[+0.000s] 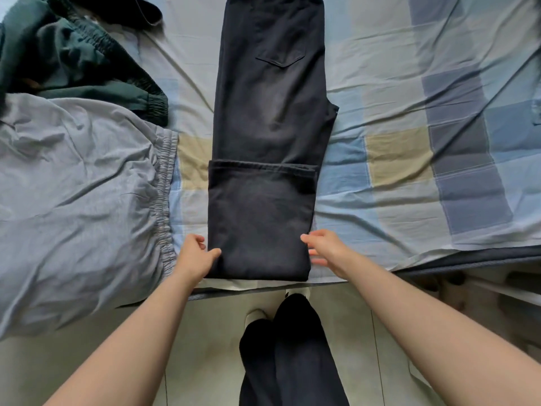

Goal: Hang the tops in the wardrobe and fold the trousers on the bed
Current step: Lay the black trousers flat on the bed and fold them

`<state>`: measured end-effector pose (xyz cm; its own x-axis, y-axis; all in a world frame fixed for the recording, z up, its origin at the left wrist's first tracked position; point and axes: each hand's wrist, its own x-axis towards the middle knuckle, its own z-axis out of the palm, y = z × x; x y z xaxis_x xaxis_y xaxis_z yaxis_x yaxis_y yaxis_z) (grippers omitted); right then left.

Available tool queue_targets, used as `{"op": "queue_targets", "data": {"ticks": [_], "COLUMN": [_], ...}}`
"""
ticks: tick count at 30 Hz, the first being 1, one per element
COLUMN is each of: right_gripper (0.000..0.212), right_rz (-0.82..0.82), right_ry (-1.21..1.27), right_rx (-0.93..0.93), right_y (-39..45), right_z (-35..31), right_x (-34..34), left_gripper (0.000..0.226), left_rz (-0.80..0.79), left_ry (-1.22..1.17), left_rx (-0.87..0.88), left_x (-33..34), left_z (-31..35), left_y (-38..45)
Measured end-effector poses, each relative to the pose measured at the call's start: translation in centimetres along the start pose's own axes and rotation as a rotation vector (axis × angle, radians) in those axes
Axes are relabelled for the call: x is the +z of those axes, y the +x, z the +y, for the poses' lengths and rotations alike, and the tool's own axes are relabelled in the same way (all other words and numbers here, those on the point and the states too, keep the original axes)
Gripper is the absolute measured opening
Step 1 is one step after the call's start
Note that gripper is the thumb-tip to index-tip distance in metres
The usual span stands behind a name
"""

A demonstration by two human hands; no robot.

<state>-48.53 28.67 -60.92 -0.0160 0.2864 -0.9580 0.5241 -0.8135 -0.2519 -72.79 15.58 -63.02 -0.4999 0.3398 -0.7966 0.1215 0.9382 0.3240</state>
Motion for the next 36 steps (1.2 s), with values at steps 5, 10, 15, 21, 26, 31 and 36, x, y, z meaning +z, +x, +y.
{"op": "queue_targets", "data": {"ticks": [5, 10, 15, 21, 26, 31, 36], "right_gripper": [0.032, 0.034, 0.03, 0.022, 0.02, 0.031, 0.045], "right_rz": [-0.025, -0.06, -0.012, -0.115, -0.191, -0.153, -0.076], "right_ry": [-0.181, -0.216, -0.223, -0.189, -0.224, -0.263, -0.231], "right_rx": [-0.001, -0.093, -0.045, -0.035, -0.101, -0.004, -0.212], "right_y": [0.4, 0.1, 0.3, 0.2, -2.0, -6.2, -10.0], "right_z": [2.2, 3.9, 4.5, 4.8, 5.2, 6.2, 0.6], "right_x": [0.5, -0.8, -0.7, 0.0, -1.0, -3.7, -7.0], "left_gripper": [0.021, 0.041, 0.038, 0.035, 0.034, 0.047, 0.06], "left_rz": [-0.054, -0.111, -0.153, -0.158, -0.139, -0.286, -0.444], "left_ry": [0.083, -0.054, -0.225, -0.343, 0.1, 0.074, -0.24], "left_rx": [-0.028, -0.022, -0.134, -0.141, 0.106, 0.005, -0.016], "left_x": [0.6, -0.2, 0.1, -0.7, -2.4, -2.0, -5.3], "left_z": [-2.2, -3.3, -3.3, -3.0, -2.0, -1.2, 4.5], "left_y": [0.0, -0.1, -0.3, -1.1, -4.0, -9.4, -11.8]}}
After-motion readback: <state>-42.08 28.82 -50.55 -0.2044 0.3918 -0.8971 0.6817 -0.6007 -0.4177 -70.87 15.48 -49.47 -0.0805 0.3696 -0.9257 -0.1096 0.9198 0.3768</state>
